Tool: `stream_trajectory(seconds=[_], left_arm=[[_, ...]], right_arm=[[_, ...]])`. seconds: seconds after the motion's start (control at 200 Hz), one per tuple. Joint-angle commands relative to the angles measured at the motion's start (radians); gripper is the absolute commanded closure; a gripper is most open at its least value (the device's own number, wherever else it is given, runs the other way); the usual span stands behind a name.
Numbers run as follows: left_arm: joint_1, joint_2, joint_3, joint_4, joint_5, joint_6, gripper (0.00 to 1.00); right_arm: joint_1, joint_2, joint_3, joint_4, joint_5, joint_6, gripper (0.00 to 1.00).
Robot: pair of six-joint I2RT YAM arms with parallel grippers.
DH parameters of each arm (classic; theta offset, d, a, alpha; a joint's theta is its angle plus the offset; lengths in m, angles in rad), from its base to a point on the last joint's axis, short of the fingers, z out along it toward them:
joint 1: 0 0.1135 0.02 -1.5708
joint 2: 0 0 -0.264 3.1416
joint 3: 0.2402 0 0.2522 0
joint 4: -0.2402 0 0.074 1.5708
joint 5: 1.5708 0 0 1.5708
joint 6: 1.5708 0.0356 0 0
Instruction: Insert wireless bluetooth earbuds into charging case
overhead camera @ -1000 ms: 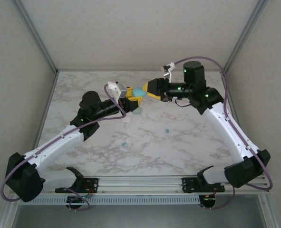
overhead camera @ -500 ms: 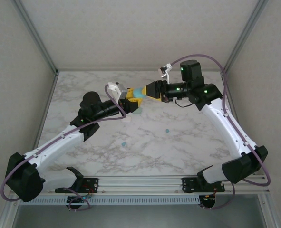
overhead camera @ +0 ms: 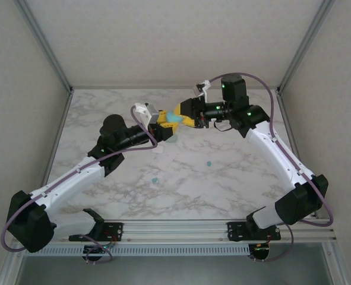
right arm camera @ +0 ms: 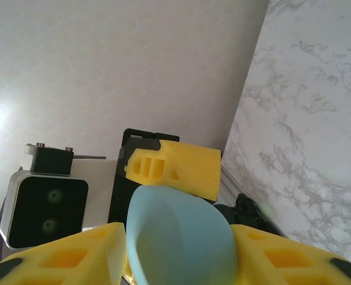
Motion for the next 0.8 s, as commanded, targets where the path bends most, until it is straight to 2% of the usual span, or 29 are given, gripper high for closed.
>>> stream_trajectory(seconds=[0.0, 0.18, 0.285, 0.35, 0.445, 0.521, 0.641, 0.796], left_arm=[[-0.005, -0.007, 0.023, 0.014, 0.005, 0.01, 0.66], [-0.005, -0.011, 0.022, 0.008, -0.012, 0.016, 0.66], [-0.005, -0.01, 0.025, 0.003, -0.018, 0.018, 0.63], [-0.005, -0.007, 0.028, 0.005, -0.019, 0.016, 0.59], [-0.005, -0.005, 0.031, 0.015, -0.02, 0.007, 0.57], [-0.005, -0.002, 0.031, 0.025, -0.022, 0.001, 0.53], [-0.005, 0.0, 0.03, 0.028, -0.02, -0.004, 0.54], [-0.005, 0.0, 0.026, 0.036, -0.019, -0.009, 0.54]], right_arm=[[0.006, 0.018, -0.021, 0.04, -0.044, 0.038, 0.58], [0.007, 0.013, -0.055, 0.11, -0.064, 0.09, 0.62], [0.007, 0.007, -0.058, 0.112, -0.058, 0.087, 0.69], [0.008, 0.003, -0.059, 0.113, -0.046, 0.083, 0.77], [0.007, -0.007, -0.085, 0.158, -0.028, 0.117, 0.8], [0.006, -0.016, -0.122, 0.24, -0.027, 0.169, 0.81], [0.007, -0.023, -0.162, 0.34, -0.032, 0.233, 0.82], [0.006, -0.028, -0.18, 0.375, -0.027, 0.255, 0.82]])
